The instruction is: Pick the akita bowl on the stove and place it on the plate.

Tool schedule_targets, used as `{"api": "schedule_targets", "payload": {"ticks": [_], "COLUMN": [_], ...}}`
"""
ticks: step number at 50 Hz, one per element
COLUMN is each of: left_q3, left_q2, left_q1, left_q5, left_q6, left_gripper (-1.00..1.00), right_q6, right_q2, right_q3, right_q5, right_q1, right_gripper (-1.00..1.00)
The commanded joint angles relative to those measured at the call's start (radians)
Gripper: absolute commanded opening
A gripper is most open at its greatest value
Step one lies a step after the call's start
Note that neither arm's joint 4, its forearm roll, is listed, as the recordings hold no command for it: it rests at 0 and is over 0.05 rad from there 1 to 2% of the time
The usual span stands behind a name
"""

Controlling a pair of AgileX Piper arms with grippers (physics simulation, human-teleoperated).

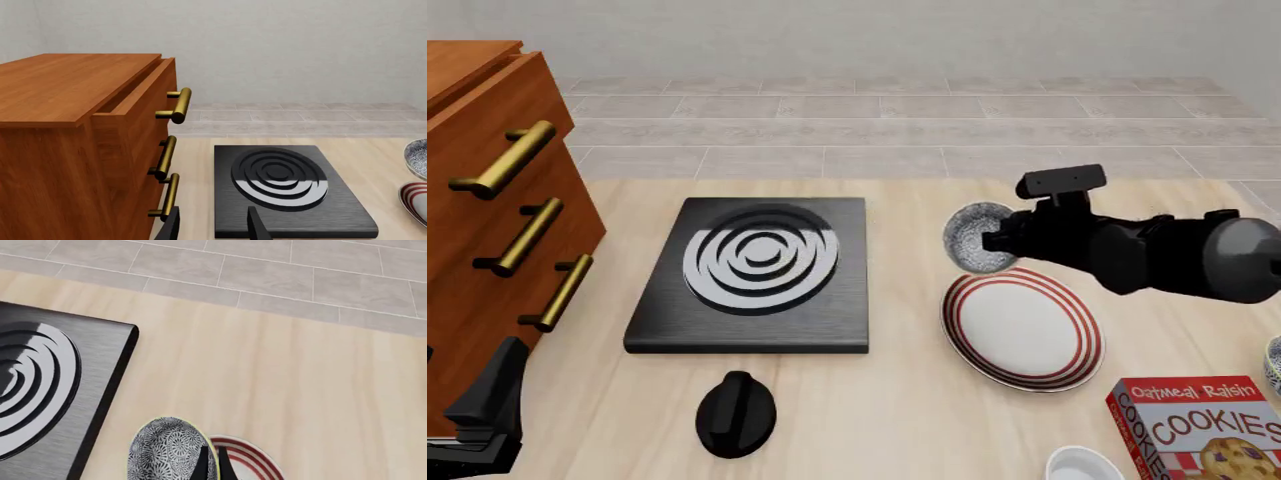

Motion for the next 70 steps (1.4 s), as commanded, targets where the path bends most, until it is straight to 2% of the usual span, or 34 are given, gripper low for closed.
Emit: {"api": "schedule_targets", "payload": {"ticks": [1,31,70], "left_q3": [0.0,0.0,0.0], "left_q2": [0.0,0.0,0.0], "left_q1": [0.0,0.0,0.0], "left_q5": [0.0,0.0,0.0], "left_q6": [0.0,0.0,0.0], "left_gripper": [1.0,1.0,1.0], "right_q6": [0.008,0.027,0.066], "right_q2": [0.03,0.076,0.016], "right_q3": [0.02,0.057,0.21], "right_q5": [-0.043,-0.106,-0.178], "right_q1": [-0.035,-0.094,-0.112], "right_gripper": [-1.0,-1.0,-1.0]}}
